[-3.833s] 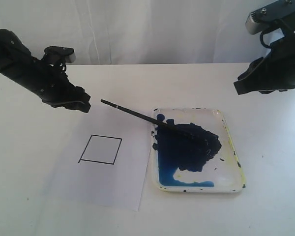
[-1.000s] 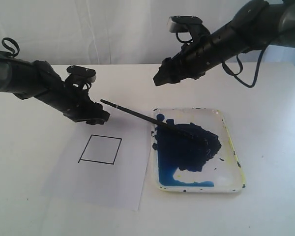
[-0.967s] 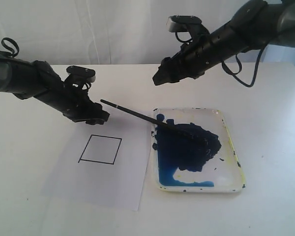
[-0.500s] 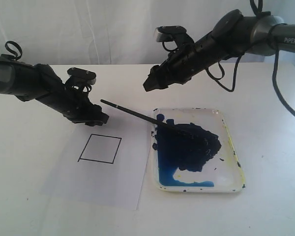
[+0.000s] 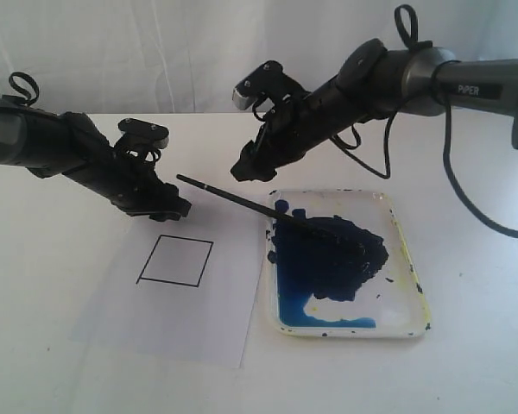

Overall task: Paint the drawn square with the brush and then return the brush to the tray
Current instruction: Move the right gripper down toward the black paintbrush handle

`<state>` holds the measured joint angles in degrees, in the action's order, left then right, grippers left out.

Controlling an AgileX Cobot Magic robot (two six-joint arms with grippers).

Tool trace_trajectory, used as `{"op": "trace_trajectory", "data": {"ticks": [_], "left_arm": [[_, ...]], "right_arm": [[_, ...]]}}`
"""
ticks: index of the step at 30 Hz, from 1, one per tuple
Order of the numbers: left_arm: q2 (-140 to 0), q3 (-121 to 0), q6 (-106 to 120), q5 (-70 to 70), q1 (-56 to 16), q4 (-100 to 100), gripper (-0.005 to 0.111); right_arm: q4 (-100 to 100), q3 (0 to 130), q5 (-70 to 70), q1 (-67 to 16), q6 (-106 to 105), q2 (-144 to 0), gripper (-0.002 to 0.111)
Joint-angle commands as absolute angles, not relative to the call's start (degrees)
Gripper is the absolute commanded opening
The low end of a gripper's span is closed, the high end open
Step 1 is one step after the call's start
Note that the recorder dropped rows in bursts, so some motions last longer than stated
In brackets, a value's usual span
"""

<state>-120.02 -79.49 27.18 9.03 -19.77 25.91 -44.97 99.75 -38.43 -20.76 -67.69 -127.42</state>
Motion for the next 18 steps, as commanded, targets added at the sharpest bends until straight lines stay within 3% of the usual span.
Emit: {"op": "trace_trajectory", "data": {"ticks": [1, 18], "left_arm": [[-120.5, -79.5, 26.9, 10.2, -19.4, 26.1, 0.060], [-120.5, -79.5, 26.9, 10.1, -19.4, 26.1, 0.060]], "right_arm": [[-45.4, 99.9, -36.3, -22.2, -69.3, -129.2, 0.067], [-45.5, 99.9, -24.2, -26.2, -69.3, -134.8, 0.066]]}}
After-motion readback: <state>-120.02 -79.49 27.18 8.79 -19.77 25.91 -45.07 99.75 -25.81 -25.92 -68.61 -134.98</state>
